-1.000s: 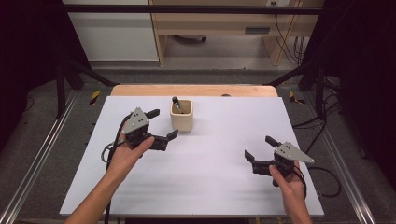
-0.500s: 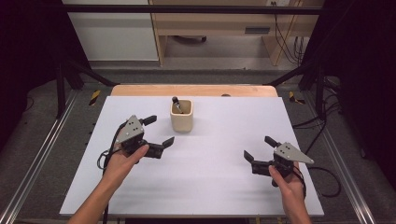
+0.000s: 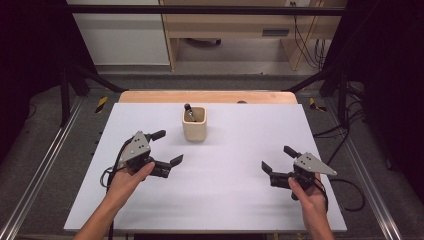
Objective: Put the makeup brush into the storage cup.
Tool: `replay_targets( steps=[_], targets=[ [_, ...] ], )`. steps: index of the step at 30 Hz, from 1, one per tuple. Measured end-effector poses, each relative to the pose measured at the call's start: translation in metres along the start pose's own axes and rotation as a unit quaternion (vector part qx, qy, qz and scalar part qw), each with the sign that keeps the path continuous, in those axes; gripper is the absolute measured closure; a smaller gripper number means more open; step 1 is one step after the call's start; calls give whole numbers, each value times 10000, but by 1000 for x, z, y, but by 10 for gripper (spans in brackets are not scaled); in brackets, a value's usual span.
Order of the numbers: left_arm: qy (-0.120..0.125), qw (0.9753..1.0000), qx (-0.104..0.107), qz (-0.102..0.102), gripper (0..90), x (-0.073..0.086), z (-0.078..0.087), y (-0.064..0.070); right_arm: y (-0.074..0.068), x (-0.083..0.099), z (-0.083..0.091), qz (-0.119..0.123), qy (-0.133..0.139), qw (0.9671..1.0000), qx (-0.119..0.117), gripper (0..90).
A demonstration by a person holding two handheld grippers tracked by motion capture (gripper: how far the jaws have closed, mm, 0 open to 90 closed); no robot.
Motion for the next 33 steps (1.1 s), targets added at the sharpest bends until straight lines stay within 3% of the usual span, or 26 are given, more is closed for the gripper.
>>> replay_targets(
  steps=[28, 33],
  targets=[
    [265, 9992, -237, 205, 13, 22, 39, -20, 0, -1, 4, 95, 142, 9998, -129, 42],
    [321, 9985, -355, 258, 15, 25, 45, -24, 1, -1, 5, 85, 168, 9997, -172, 41]
  ],
)
Point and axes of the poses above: each handheld gripper's, and its own axes: z roughly backward along the jaws, x roughly out of its underside, y roughly to its right, the point moved 2 cm from there along -z, roughly forward along the jaws, and after that the axes turned 14 degrees about -x, right-handed, at the moved point
